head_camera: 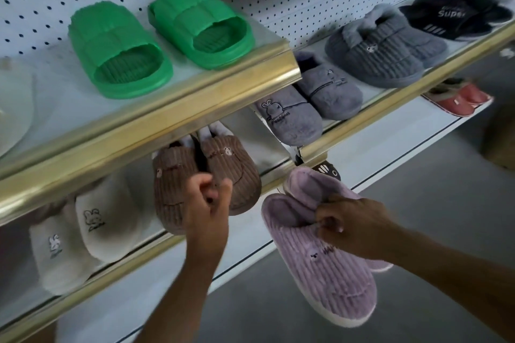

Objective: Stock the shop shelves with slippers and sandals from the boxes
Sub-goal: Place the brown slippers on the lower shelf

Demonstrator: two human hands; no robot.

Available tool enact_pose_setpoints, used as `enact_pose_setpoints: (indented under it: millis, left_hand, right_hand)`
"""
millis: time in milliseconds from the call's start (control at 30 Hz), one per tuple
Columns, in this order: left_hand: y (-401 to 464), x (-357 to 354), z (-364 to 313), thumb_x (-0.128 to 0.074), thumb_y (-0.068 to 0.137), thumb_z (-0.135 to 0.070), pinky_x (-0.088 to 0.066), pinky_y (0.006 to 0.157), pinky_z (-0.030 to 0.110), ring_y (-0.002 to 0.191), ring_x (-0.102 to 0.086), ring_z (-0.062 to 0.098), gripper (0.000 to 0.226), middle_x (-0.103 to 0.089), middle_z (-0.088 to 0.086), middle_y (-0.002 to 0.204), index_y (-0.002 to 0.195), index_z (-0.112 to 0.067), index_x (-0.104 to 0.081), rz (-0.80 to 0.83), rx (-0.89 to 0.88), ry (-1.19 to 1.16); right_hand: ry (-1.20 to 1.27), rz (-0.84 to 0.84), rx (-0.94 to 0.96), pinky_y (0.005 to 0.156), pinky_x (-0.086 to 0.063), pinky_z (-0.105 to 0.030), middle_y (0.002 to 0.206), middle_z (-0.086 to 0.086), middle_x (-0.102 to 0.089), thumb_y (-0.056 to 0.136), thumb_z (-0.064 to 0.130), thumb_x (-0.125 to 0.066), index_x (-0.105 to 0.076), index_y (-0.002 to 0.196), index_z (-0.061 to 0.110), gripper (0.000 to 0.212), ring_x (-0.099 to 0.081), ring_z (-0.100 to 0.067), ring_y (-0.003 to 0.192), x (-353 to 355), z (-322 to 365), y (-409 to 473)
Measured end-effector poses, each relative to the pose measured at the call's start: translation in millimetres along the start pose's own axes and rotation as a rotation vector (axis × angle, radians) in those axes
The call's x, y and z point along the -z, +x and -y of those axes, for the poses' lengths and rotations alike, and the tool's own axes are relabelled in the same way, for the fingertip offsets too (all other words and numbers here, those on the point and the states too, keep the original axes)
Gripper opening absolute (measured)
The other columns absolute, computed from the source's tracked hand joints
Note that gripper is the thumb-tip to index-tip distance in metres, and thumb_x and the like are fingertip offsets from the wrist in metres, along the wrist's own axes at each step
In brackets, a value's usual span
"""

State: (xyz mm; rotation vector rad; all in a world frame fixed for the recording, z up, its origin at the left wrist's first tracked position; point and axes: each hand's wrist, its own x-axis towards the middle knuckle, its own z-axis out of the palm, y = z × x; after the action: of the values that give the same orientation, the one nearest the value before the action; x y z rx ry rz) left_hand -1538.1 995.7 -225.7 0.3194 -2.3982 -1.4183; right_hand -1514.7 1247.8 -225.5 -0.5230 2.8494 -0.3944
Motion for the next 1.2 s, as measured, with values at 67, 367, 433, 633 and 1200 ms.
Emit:
enact_pose_setpoints:
  millis: [67,367,433,633,1200]
  left_hand:
    - [-43,-16,5,-0.074,0.083,-0.037,-0.052,0.08,0.04,0.085,-0.062,0.017,0.041,-0.063,0.008,0.103,0.11,-0.017,-0.051,0.081,0.29,-0.137]
    - [-157,-94,-33,-0.073,0.074,-0.039,-0.053,0.089,0.05,0.102,-0.065,0.038,0.065,-0.065,0.023,0.12,0.13,-0.008,-0.06,0.757,1.019,-1.158]
    - [-168,-113,-43,-0.069,0.069,-0.033,-0.052,0.086,0.051,0.099,-0.063,0.04,0.07,-0.063,0.027,0.117,0.132,-0.003,-0.057,0.727,1.024,-1.199]
    - [-194,-165,-77,-0.078,0.049,-0.03,-0.049,0.087,0.051,0.097,-0.061,0.042,0.084,-0.061,0.029,0.112,0.126,-0.001,-0.059,0.725,0.994,-1.199]
    - [-204,-349,-192,-0.066,0.061,-0.023,-0.043,0.101,0.051,0.113,-0.057,0.039,0.078,-0.055,0.024,0.13,0.135,-0.005,-0.055,0.905,1.093,-1.089]
  right_hand:
    - [0.059,0.027,-0.084,0.062,-0.033,-0.015,0.103,0.022,-0.056,0.09,0.049,-0.048,-0.056,0.104,0.041,0.018,-0.043,0.0,0.083,2,-6,-11]
    - [0.758,-0.065,-0.36,0.06,-0.042,-0.026,0.058,0.015,-0.053,0.072,0.049,-0.062,-0.061,0.074,0.039,0.011,-0.05,-0.008,0.06,13,-54,-70]
    - [0.983,-0.167,-0.455,0.054,-0.042,-0.019,0.06,0.012,-0.057,0.088,0.017,-0.059,-0.065,0.095,0.032,0.017,-0.052,-0.006,0.055,19,-74,-83]
    - [0.783,-0.334,-0.304,0.069,-0.045,-0.009,0.098,0.0,-0.069,0.074,-0.021,-0.044,-0.072,0.104,0.015,0.054,-0.062,-0.005,0.081,47,-143,-131]
    - [1.588,-0.097,-0.844,0.058,-0.057,-0.028,0.091,-0.016,-0.075,0.065,0.036,-0.085,-0.067,0.103,0.001,0.054,-0.073,-0.027,0.076,88,-361,-219]
